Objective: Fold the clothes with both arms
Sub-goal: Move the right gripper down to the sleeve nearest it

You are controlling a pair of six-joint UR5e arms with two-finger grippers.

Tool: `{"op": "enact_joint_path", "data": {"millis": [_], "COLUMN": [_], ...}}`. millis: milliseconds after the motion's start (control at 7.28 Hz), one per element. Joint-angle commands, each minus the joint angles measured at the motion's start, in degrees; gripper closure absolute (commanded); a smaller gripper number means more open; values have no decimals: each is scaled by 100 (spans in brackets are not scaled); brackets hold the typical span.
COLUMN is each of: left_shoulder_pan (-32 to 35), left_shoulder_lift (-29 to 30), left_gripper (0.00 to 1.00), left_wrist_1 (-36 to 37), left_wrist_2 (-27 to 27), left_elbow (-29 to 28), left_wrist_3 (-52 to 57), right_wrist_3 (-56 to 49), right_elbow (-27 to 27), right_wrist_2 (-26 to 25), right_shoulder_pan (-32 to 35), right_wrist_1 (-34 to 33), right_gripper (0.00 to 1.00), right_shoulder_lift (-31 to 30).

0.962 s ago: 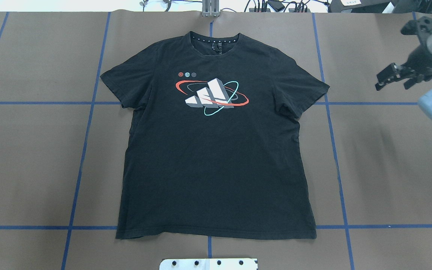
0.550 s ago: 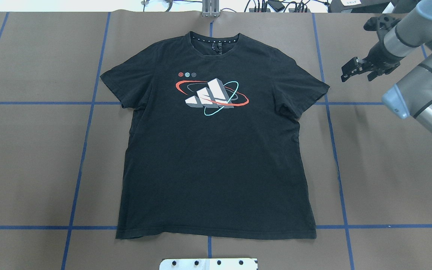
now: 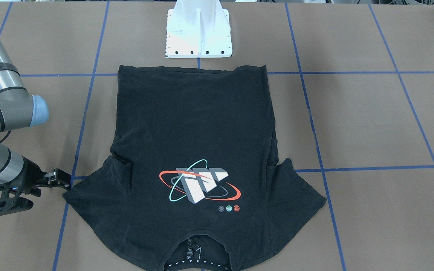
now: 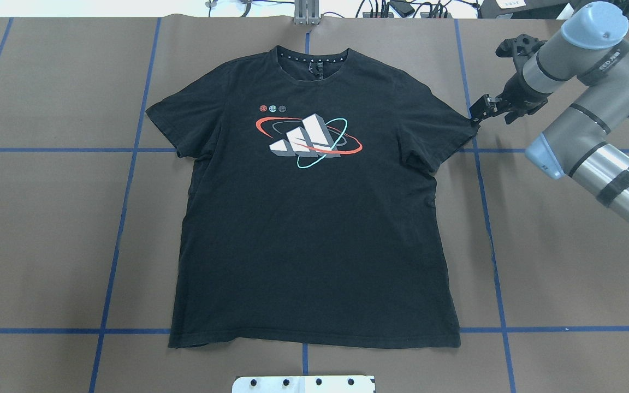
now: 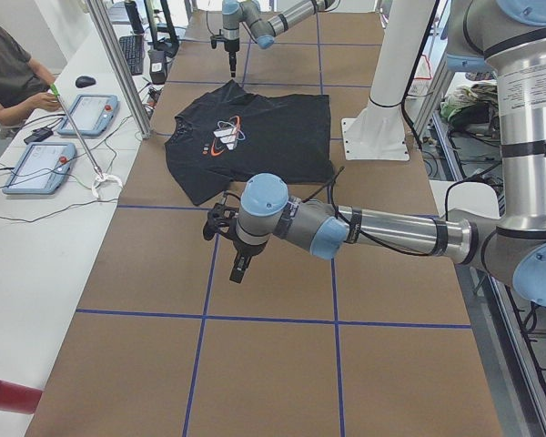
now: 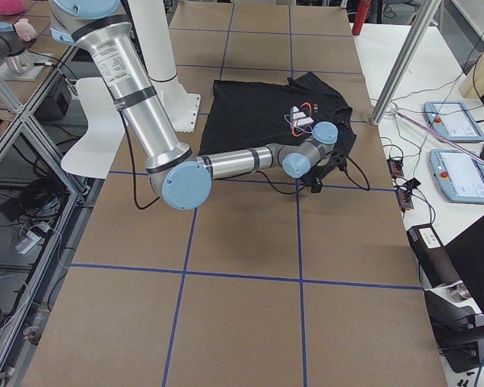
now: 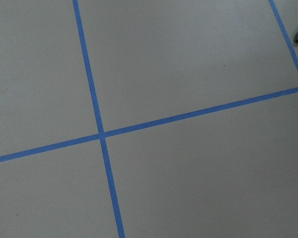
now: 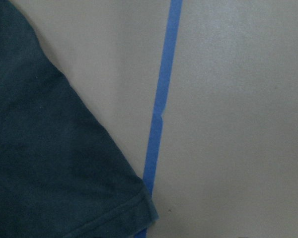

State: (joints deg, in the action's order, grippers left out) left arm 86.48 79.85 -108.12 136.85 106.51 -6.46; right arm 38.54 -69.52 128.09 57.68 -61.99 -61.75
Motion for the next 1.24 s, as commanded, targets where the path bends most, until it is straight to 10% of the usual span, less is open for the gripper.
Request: {"op": "enact_joint_path", "data": {"millis": [0, 275, 550, 1099], "left_shoulder_pan": [0, 0, 0, 0], "left_shoulder_lift": [5, -4, -4, -4], "left_gripper": [1, 1, 1, 1], "left_wrist_1": [-8, -8, -16, -8], "left_wrist_2": [0, 0, 0, 0], "left_elbow": [-7, -7, -7, 2], "left_wrist_3": [-4, -4, 5, 5], "right_wrist_3": [75, 75, 75, 75], "right_elbow": [175, 289, 307, 307], "right_wrist_2": [-125, -161, -161, -170], "right_shoulder_pan": [-151, -178, -187, -178], "right_wrist_1": [12, 12, 3, -6], "right_gripper": [10, 25, 76, 78], "right_shoulder_lift": [102, 102, 111, 190]}}
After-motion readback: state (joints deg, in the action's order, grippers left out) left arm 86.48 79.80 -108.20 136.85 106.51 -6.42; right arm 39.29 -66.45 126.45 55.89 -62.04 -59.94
